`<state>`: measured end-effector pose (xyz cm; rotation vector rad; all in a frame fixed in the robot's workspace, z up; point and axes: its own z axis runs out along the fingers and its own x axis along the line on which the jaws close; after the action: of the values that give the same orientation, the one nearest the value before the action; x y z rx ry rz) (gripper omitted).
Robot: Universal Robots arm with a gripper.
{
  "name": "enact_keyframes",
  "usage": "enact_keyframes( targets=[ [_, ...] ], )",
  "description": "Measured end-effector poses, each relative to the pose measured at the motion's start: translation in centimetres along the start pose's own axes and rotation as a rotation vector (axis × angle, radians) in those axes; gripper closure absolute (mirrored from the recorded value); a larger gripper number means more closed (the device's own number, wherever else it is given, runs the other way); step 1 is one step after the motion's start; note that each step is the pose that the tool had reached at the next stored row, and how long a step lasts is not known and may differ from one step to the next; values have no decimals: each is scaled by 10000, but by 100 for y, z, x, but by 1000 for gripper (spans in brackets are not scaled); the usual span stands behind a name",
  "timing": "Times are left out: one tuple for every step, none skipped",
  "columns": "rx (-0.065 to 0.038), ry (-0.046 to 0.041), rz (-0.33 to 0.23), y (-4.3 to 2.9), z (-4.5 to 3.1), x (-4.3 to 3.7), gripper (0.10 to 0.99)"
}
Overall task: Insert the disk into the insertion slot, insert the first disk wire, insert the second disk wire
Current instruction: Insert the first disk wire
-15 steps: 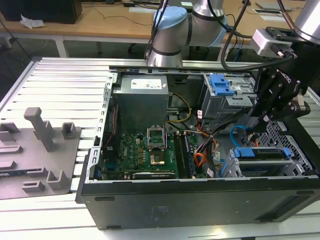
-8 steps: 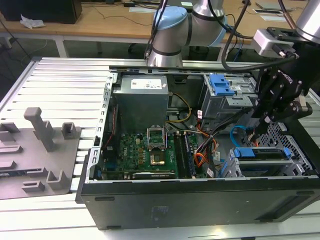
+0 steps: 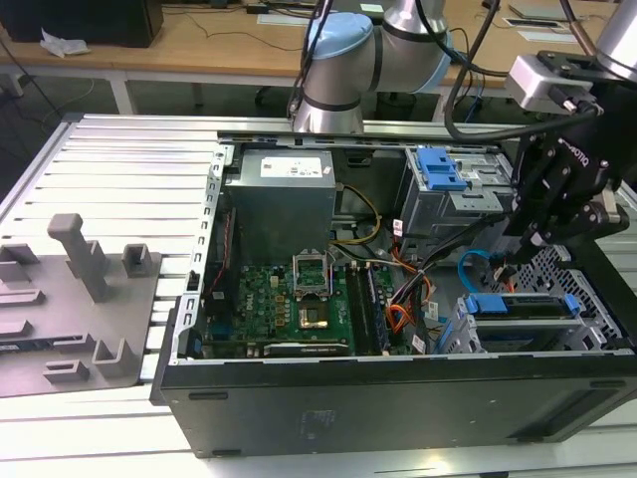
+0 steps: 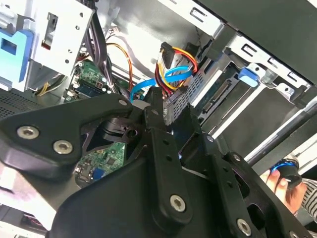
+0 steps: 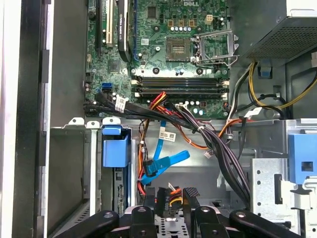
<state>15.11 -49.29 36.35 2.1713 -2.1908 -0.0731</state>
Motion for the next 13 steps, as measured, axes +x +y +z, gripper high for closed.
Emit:
enact_keyframes(
  targets=[
    [-4, -2, 0, -2, 25, 9, 725],
    [-10, 0, 1, -3, 53, 9, 725],
    [-12, -1, 2, -5, 71, 9, 725],
    [-12, -1, 3, -6, 82, 10, 725],
    [-12, 7, 3, -7, 97, 10, 725],
    [-12, 15, 3, -8, 106, 11, 725],
    [-12, 24, 4, -9, 121, 11, 725],
    [-12, 33, 4, -9, 121, 12, 725],
    [-12, 36, 5, -9, 122, 12, 725],
    [-12, 38, 5, -9, 122, 12, 804],
    [-11, 40, 5, -9, 122, 12, 867],
    [-12, 41, 5, -9, 122, 12, 867],
    [-12, 46, 6, -9, 122, 12, 922]
  ],
)
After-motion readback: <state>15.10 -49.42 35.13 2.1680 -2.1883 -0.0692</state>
